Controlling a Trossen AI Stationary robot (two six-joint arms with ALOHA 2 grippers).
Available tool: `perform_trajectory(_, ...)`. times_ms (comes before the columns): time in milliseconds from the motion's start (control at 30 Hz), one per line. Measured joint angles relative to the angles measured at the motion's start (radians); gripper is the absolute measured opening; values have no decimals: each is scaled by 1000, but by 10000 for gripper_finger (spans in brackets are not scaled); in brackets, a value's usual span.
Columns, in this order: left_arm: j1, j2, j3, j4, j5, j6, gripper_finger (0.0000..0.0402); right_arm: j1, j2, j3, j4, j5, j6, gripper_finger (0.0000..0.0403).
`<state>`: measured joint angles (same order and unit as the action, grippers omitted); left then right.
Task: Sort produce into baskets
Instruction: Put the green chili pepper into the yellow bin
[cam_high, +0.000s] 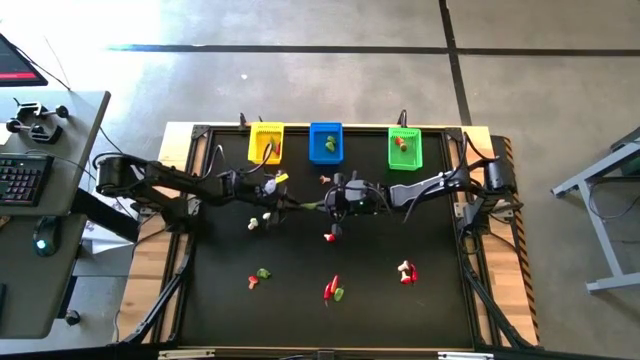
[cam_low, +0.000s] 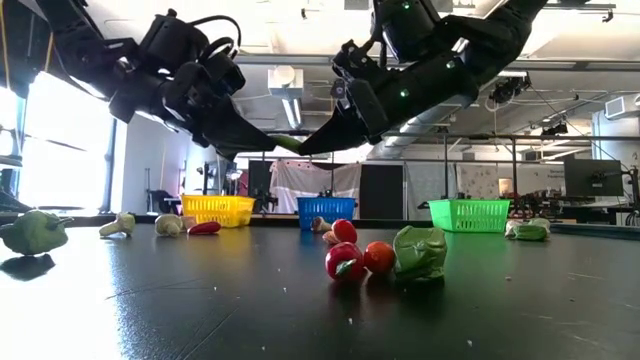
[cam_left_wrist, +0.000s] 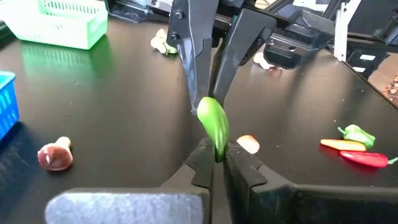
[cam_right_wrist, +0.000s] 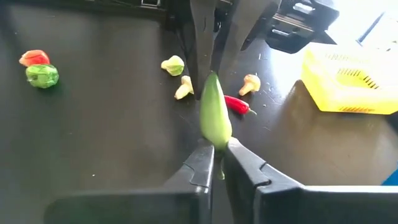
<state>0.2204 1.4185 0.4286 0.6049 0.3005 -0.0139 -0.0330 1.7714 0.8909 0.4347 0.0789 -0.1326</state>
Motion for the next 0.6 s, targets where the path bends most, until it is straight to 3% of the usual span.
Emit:
perform_trajectory(367,58,-10,-1,-21,-4,7,4,0,0,0,-10,45,38,119)
perform_trajectory(600,176,-73,-1,-136,-160,-25,3,0,0,0,-43,114,50,133)
